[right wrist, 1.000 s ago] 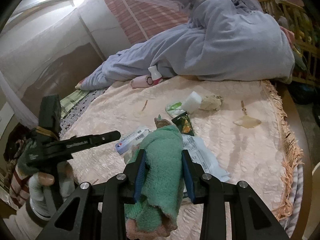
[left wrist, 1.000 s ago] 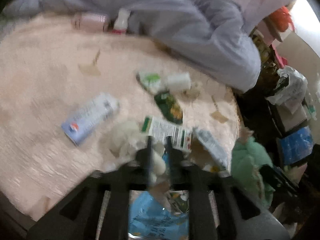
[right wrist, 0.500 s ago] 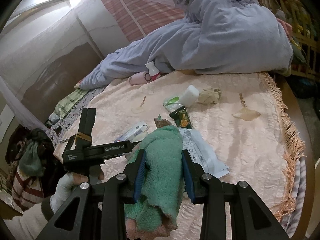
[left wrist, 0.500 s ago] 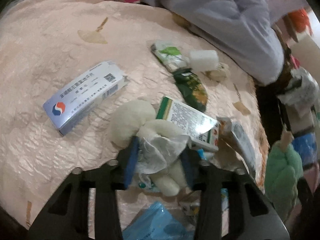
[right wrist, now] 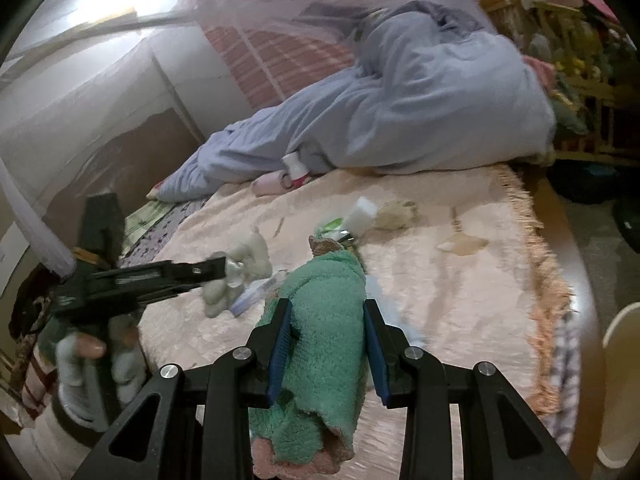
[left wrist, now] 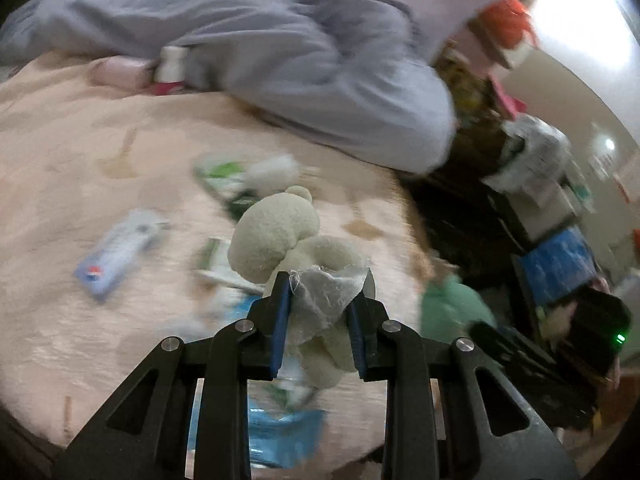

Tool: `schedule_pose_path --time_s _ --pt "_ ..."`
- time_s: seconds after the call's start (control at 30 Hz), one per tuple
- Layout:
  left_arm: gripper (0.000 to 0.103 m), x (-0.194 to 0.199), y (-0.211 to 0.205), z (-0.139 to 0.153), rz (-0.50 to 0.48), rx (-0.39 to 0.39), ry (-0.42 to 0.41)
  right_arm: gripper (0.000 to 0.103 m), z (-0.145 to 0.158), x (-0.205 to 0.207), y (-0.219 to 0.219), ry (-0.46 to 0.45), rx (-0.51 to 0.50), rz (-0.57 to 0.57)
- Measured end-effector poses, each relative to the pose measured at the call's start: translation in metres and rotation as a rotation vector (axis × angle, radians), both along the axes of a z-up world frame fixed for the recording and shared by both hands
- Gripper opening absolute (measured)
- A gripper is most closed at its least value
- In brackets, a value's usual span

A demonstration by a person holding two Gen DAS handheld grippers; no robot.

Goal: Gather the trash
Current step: 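Carry both items to the white bucket and open both grippers over it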

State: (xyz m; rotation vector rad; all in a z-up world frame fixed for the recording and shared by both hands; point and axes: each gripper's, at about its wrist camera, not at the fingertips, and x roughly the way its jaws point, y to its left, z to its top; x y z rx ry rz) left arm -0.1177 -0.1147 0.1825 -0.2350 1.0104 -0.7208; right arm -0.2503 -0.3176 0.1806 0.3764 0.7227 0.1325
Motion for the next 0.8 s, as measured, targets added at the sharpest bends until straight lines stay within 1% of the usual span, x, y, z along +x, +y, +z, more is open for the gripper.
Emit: schedule_pose_path --time_s 0.07,0.17,0.33,0.43,0.5,0.63,0.8 --pt "0.024 -0.011 -0.023 0.005 -0.049 -0.009 -0.006 0.034 0.000 -0.009 -0.012 0.005 -0.012 -0.033" --pt "0.024 -0.025 -0.061 0.006 -0.120 -0.001 -0.014 0.034 -0.003 -0.024 -0.034 0.016 -0.023 -0.085" --pt "0.024 -0.048 -0.125 -0.002 -0.218 0.016 0.005 0.034 -0.012 -0.054 -0.076 0.043 -0.076 -0.195" --pt "0.024 -0.071 -0.167 -0.008 -0.287 0.037 0.005 0.034 -0.020 -0.070 -0.104 0.068 -0.104 -0.262" --pt "0.025 -0.087 -0.191 -0.012 -0.329 0.046 0.010 0.034 -0.029 -0.084 -0.128 0.100 -0.141 -0.325" --pt "0.025 -0.115 -0.239 -0.024 -0.390 0.068 0.001 0.034 -0.047 -0.105 -0.176 0.158 -0.139 -0.427" --pt "0.028 -0.139 -0.291 -0.038 -0.458 0.071 0.010 0.034 -0.079 -0.126 -0.233 0.254 -0.157 -0.562"
